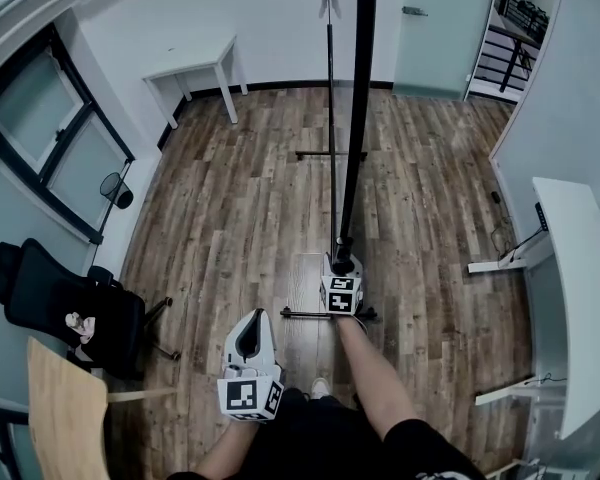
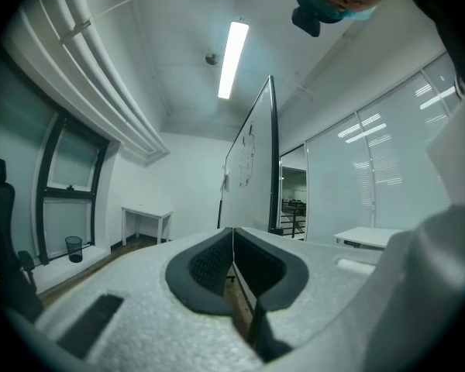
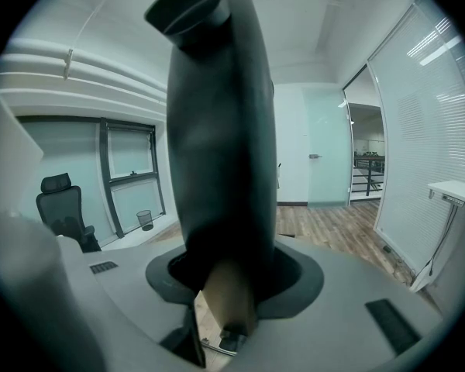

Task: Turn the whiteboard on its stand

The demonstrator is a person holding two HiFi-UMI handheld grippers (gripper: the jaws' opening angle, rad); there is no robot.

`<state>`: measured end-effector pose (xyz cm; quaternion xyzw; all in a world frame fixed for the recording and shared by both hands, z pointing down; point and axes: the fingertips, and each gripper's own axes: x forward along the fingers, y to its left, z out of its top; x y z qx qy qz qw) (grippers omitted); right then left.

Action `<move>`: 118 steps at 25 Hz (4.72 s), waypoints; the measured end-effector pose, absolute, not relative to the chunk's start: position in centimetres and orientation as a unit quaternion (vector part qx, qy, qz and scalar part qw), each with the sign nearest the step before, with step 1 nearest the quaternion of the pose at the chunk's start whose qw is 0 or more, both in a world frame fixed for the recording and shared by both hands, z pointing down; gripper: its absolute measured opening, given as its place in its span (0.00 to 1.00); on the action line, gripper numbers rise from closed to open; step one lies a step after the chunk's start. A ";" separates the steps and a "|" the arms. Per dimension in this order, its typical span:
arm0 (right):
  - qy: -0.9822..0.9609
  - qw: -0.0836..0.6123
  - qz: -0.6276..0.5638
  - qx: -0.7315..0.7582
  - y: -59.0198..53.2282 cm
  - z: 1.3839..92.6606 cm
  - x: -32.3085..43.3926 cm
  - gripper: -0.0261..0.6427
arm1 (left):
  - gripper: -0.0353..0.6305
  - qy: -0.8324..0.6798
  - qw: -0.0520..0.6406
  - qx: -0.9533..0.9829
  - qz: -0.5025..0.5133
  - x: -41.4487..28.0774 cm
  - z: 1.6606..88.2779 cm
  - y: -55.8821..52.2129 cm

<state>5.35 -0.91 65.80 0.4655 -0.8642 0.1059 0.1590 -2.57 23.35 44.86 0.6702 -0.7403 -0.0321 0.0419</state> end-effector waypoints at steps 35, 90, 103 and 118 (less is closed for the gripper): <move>-0.863 0.144 0.085 0.476 12.6 65.3 10.5 0.28 | 0.08 -0.663 0.053 0.746 -0.047 -0.7 44.7 29.2; -0.850 0.058 0.184 0.491 26.6 56.6 13.2 0.24 | 0.08 -0.617 0.067 0.782 -0.066 -1.6 44.2 32.2; -0.857 0.003 0.161 0.490 29.9 50.9 13.8 0.10 | 0.08 -0.615 0.073 0.783 -0.066 -1.3 44.3 32.5; -0.867 -0.011 0.138 0.479 33.1 48.5 13.2 0.08 | 0.08 -0.612 0.092 0.784 -0.049 -1.1 46.6 33.9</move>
